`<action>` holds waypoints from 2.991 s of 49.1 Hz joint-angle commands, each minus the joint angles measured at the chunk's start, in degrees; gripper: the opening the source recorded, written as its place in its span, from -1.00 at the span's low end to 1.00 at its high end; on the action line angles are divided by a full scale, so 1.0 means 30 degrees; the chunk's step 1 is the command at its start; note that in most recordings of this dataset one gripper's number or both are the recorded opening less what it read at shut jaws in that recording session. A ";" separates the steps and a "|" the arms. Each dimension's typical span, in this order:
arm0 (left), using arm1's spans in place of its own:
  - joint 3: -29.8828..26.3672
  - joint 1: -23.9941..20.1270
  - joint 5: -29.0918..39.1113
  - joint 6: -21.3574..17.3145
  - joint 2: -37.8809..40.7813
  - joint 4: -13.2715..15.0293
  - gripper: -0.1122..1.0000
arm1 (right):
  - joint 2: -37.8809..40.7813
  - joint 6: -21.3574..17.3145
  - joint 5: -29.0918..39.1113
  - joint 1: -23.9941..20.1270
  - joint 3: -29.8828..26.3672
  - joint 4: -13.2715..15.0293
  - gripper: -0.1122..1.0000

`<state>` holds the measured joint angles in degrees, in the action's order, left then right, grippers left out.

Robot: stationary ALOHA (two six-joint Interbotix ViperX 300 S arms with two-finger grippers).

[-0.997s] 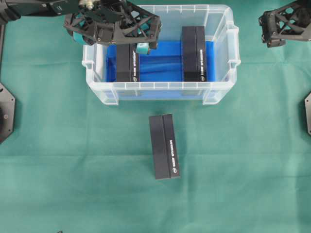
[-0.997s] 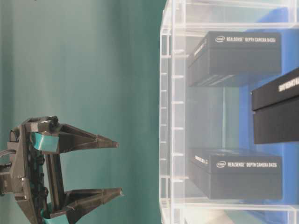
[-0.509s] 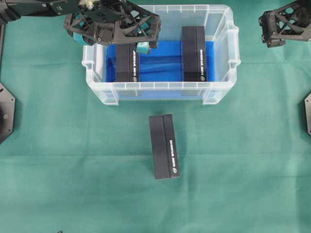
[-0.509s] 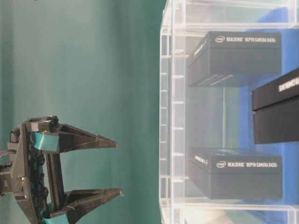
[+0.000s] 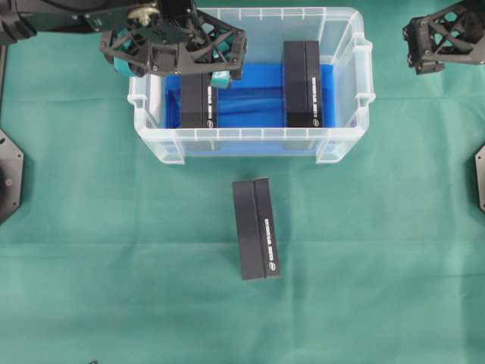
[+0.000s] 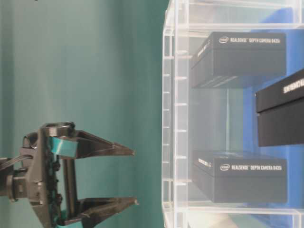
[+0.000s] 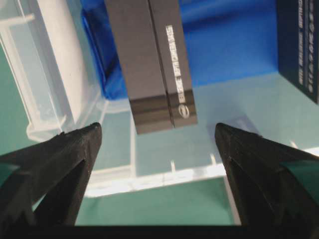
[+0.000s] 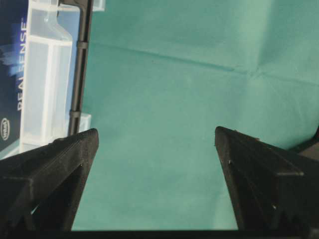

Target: Take out the box from the case.

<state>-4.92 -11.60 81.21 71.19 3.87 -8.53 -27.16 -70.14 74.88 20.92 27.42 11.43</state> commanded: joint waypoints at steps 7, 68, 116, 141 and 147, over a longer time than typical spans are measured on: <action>0.0703 0.0000 -0.1436 0.0791 -0.0234 -0.0410 0.96 | -0.0088 0.0000 -0.0293 -0.0088 0.0029 0.0029 0.88; 0.5303 -0.0381 -0.6855 0.3516 0.0996 -0.0820 0.96 | -0.0088 -0.0029 -0.0879 -0.0293 0.0264 0.0000 0.88; 0.6064 -0.0674 -0.7793 0.3340 0.0879 -0.0908 0.28 | -0.0088 -0.0059 -0.1523 -0.0410 0.0264 -0.0029 0.88; 0.5947 -0.0557 -0.7354 0.3340 0.0352 -0.0908 0.28 | -0.0088 0.0000 -0.1523 -0.0410 0.0264 -0.0029 0.88; 0.5713 -0.0410 -0.6855 0.3311 0.0088 -0.0908 0.28 | -0.0088 0.0000 -0.1611 -0.0381 0.0264 0.0000 0.88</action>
<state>13.45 -13.01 59.77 81.12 6.33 -10.90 -27.16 -70.22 70.49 19.78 28.83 11.43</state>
